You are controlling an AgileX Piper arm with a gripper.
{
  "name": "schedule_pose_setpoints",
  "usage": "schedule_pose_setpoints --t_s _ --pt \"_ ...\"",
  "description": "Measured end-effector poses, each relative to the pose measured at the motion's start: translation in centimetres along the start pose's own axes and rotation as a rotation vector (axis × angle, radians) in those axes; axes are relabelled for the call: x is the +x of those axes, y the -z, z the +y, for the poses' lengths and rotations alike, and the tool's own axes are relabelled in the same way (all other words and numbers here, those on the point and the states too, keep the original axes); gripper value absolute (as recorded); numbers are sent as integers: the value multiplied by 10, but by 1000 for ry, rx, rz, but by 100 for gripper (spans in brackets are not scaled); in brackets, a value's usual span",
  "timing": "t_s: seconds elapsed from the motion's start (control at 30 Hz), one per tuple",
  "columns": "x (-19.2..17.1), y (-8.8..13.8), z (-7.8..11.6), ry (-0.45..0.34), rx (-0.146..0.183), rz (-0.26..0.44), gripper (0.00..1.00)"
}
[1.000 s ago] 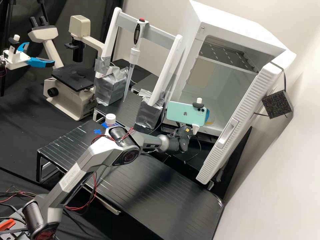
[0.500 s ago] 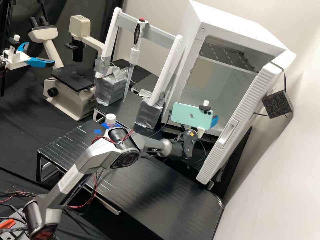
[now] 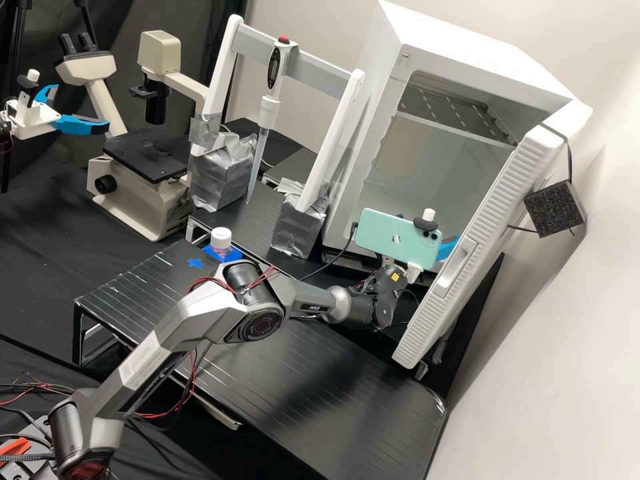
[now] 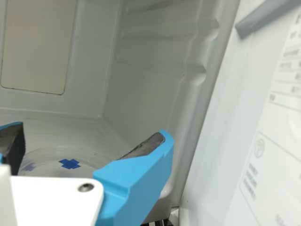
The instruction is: Move the petri dish to the microscope
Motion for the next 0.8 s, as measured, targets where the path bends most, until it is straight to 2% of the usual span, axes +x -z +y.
schedule_pose_setpoints --t_s 0.1,0.37,0.67,0.8 --pt "-1 -1 1 -3 1 -4 100" --pt "-12 -5 1 -9 31 -13 100" --pt "-27 15 17 -81 54 107 100" --pt "-28 17 19 -88 56 115 100"
